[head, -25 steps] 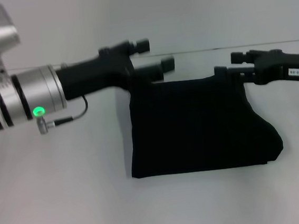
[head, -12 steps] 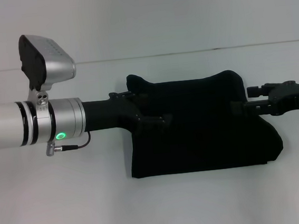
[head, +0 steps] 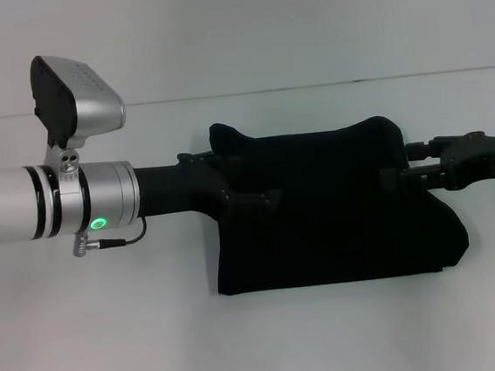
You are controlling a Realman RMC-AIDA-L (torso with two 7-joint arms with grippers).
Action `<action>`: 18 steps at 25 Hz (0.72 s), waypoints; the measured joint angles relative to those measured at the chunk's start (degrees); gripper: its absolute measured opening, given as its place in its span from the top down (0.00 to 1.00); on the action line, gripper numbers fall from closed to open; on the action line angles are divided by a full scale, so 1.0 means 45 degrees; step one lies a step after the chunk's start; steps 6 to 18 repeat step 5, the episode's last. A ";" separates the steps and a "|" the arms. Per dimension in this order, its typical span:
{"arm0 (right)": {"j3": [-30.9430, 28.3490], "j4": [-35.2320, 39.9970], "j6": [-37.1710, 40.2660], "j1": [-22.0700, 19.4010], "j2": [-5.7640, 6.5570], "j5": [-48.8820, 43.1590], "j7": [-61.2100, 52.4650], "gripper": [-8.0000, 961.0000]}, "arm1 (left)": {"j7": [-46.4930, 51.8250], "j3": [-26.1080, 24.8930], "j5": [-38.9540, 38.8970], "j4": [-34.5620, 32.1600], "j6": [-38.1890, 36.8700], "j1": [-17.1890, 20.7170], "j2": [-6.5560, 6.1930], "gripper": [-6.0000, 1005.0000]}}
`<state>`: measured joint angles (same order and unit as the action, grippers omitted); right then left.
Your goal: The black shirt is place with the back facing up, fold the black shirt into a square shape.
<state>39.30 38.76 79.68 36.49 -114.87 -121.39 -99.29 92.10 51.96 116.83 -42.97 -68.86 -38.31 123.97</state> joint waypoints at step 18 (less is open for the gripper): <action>0.0016 0.0067 0.0007 0.0231 0.0049 -0.0622 -0.0448 0.05 | 0.0529 0.0046 0.0782 -0.0053 0.0289 -0.0078 -0.0010 0.10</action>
